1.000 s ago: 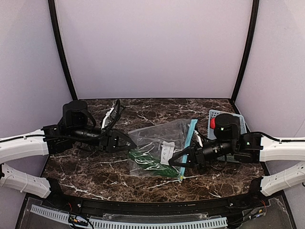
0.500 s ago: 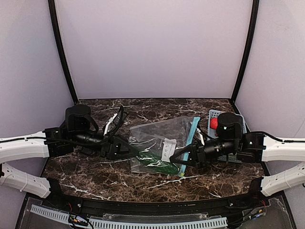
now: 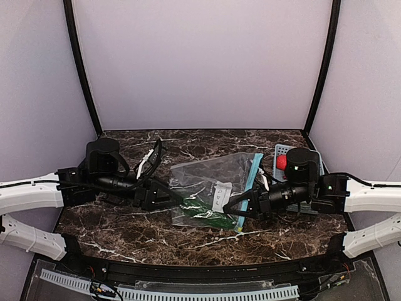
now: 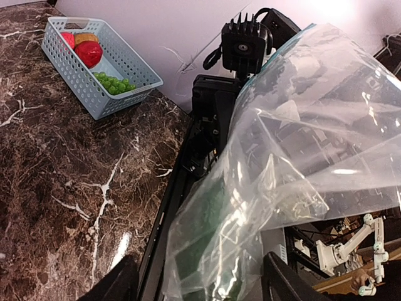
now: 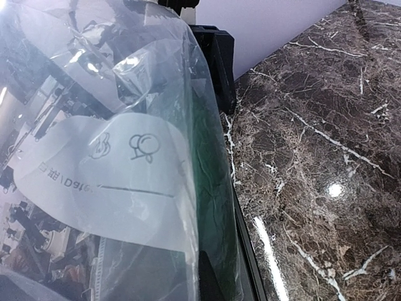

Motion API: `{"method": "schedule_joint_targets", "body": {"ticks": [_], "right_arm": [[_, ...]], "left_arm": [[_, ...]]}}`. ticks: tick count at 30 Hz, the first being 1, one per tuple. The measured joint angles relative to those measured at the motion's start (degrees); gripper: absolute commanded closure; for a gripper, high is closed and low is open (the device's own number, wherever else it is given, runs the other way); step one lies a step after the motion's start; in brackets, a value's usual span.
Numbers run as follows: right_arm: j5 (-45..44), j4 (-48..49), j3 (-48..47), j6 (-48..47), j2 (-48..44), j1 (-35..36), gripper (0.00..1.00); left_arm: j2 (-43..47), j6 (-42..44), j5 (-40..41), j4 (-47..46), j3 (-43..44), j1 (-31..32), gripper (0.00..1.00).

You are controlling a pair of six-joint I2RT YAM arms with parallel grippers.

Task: Place the food in the zip-top bag and seal the zipper
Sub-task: Adjust the zipper food storage bag.

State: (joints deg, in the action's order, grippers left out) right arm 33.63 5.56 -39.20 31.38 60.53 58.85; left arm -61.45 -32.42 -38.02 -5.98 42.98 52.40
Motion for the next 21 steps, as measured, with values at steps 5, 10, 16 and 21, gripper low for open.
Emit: {"method": "schedule_joint_targets", "body": {"ticks": [5, 10, 16, 21], "right_arm": [[0.24, 0.00, 0.00, 0.02, 0.04, 0.00, 1.00], [1.05, 0.00, 0.00, 0.28, 0.76, 0.02, 1.00], [1.33, 0.00, 0.00, 0.44, 1.14, 0.02, 1.00], [1.31, 0.00, 0.00, 0.44, 1.14, 0.02, 1.00]], "left_arm": [[0.52, 1.44, 1.18, 1.07, 0.76, 0.00, 0.42], [0.50, 2.12, 1.73, 1.60, 1.42, 0.00, 0.49], [0.35, 2.71, 1.40, 1.62, 2.95, 0.00, 0.62], [0.22, 2.38, 0.55, 1.36, 2.95, 0.00, 0.61]]}}
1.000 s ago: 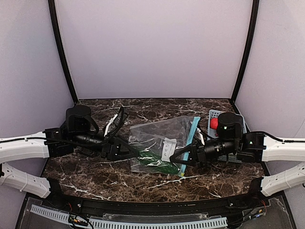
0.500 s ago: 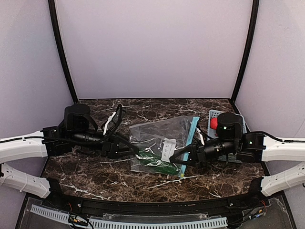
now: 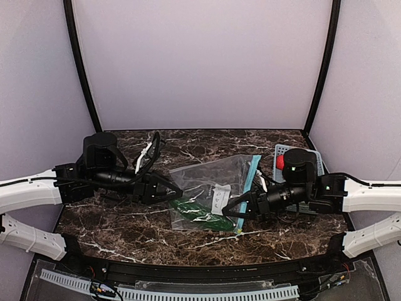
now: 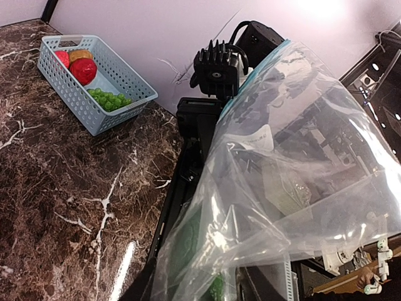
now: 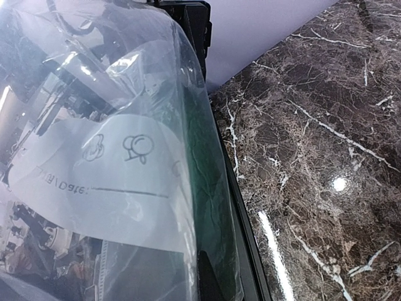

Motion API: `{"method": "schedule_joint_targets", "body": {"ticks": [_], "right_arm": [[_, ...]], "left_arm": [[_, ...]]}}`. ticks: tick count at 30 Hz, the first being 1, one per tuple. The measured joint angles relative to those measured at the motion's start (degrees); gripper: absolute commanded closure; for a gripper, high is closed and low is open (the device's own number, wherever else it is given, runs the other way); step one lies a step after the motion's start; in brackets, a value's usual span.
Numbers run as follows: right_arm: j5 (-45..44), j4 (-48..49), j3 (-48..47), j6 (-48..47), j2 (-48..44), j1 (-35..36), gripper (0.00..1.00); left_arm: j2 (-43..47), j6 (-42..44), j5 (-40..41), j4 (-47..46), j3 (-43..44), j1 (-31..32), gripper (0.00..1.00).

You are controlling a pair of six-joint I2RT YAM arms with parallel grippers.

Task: Place the food in the zip-top bag and seal the zipper
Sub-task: Adjust the zipper food storage bag.

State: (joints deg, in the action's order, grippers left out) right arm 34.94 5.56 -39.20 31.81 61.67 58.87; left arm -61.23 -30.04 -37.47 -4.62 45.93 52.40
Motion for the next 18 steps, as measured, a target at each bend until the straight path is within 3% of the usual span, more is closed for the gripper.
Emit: {"method": "schedule_joint_targets", "body": {"ticks": [7, 18], "right_arm": [[0.00, 0.00, 0.00, 0.00, 0.00, 0.00, 1.00], [-0.02, -0.15, 0.00, 0.00, 0.00, 0.00, 1.00]], "left_arm": [[0.00, -1.03, -1.01, -0.46, -0.87, 0.00, 0.70], [-0.50, -1.11, -1.09, -0.81, -1.20, 0.00, 0.98]]}}
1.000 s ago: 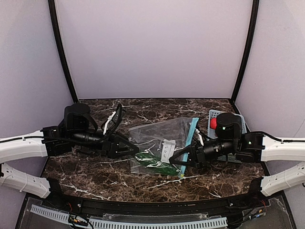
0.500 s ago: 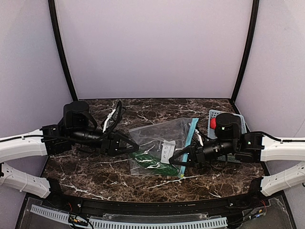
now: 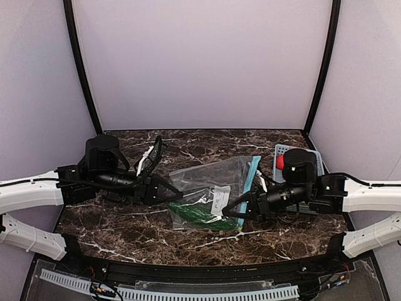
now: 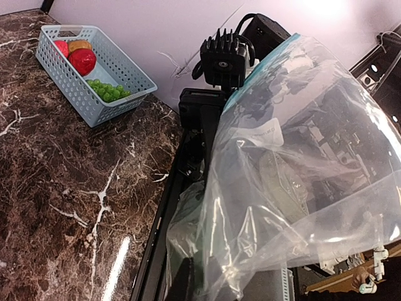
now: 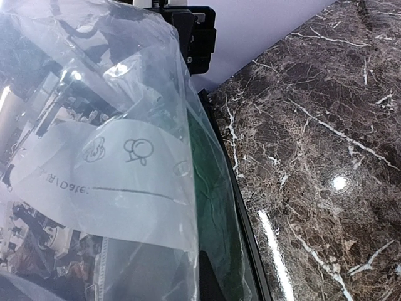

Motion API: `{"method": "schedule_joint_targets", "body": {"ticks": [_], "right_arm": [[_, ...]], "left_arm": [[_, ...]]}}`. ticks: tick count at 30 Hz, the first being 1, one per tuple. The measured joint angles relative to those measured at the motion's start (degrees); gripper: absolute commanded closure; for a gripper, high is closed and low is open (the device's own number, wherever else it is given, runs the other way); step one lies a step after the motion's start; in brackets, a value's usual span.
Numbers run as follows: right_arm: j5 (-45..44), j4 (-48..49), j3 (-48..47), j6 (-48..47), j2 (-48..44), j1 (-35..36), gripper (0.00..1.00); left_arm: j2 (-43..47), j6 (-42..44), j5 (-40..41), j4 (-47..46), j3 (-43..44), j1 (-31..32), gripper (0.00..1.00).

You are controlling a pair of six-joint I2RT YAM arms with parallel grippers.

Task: Place the food in the zip-top bag and seal the zipper
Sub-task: Adjust the zipper food storage bag.

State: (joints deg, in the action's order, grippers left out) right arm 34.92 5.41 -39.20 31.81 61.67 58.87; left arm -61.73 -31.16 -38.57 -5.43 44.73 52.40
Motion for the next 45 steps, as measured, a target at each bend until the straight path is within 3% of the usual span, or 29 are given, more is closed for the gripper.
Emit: {"method": "schedule_joint_targets", "body": {"ticks": [5, 8, 12, 22, 34, 37, 42, 45], "right_arm": [[-0.31, -0.31, 0.00, 0.04, -0.04, 0.00, 1.00], [-0.72, -0.52, 0.00, 0.15, -0.20, 0.00, 1.00], [-1.51, -0.76, 0.00, 0.17, -0.48, 0.00, 1.00], [-1.77, -0.74, 0.00, 0.26, -0.57, 0.00, 1.00], [-2.32, -0.11, 0.09, 0.42, -0.55, 0.00, 1.00], [-2.36, 0.22, 0.09, 0.42, -0.55, 0.00, 1.00], [-2.38, 0.44, 0.11, 0.44, -0.55, 0.00, 1.00], [-2.38, 0.57, 0.11, 0.46, -0.50, 0.00, 1.00]], "left_arm": [[-0.13, -0.17, 0.02, -0.39, -0.17, 0.00, 0.99], [-0.13, -0.37, 0.04, -1.20, -0.98, 0.00, 0.81], [-0.11, -1.40, 0.02, -2.05, -1.92, 0.00, 0.70], [-0.11, -2.71, -0.02, -3.76, -3.34, 0.13, 0.59], [-0.11, -3.85, 0.02, -5.44, -4.70, 0.72, 0.35], [-0.11, -3.98, 0.02, -5.66, -5.03, 0.81, 0.42], [-0.11, -3.85, 0.09, -6.25, -5.16, 0.87, 0.70], [-0.13, -4.11, 0.15, -6.80, -5.20, 0.87, 0.81]]}}
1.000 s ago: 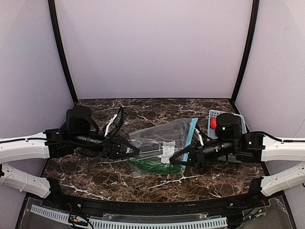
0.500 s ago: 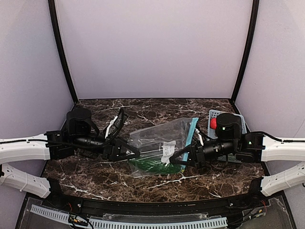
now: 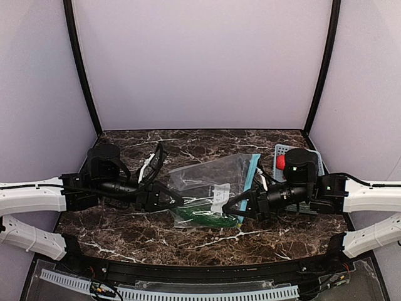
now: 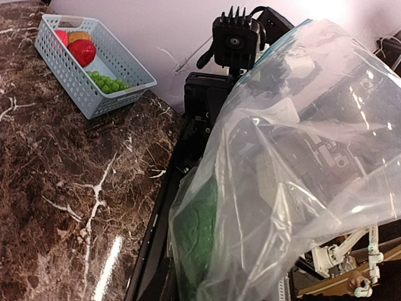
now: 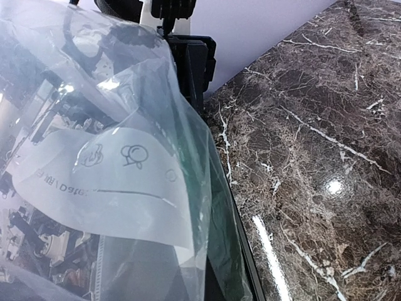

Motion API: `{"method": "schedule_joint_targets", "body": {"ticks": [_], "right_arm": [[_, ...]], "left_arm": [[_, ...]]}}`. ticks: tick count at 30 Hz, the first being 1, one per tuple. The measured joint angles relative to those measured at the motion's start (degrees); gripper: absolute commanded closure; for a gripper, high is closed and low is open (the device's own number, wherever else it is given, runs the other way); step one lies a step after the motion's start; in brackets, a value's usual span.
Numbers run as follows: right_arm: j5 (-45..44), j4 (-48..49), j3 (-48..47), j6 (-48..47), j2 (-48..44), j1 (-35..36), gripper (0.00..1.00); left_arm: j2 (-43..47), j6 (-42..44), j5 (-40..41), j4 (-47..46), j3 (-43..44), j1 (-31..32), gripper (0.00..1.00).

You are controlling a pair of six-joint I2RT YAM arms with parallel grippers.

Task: Place the food in the zip-top bag and seal the zipper
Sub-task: Adjust the zipper food storage bag.

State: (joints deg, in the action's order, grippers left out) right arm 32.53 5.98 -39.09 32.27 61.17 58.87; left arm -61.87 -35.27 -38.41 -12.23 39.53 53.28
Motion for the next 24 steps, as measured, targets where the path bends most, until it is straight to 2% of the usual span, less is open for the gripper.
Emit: {"method": "schedule_joint_targets", "body": {"ticks": [3, 6, 11, 15, 18, 20, 24], "right_arm": [[0.02, -0.02, 0.13, 0.22, 0.02, 0.00, 1.00], [-0.02, -0.02, 0.26, 0.59, 0.02, 0.00, 1.00], [-0.39, 0.00, 0.44, 0.94, 0.00, 0.00, 1.00], [-0.63, 0.00, 0.46, 1.05, 0.00, 0.00, 1.00], [-0.81, 0.09, 0.46, 1.07, 0.00, 0.00, 1.00], [-0.87, 0.24, 0.46, 1.09, 0.00, 0.00, 1.00], [-0.87, 0.50, 0.46, 1.16, 0.00, 0.00, 1.00]], "left_arm": [[0.02, 0.07, 0.33, -0.17, -0.07, -0.02, 0.92], [0.02, 0.09, 0.52, -0.39, -0.15, 0.00, 0.99], [0.04, 0.11, 0.61, -0.57, -0.37, 0.00, 0.99], [0.22, 0.09, 0.81, -0.98, -0.59, -0.02, 0.81], [0.52, -0.07, 0.76, -1.14, -0.68, 0.00, 0.60], [0.74, -0.24, 0.68, -1.22, -0.83, 0.02, 0.49], [0.83, -0.44, 0.50, -1.22, -1.25, 0.28, 0.42]]}}
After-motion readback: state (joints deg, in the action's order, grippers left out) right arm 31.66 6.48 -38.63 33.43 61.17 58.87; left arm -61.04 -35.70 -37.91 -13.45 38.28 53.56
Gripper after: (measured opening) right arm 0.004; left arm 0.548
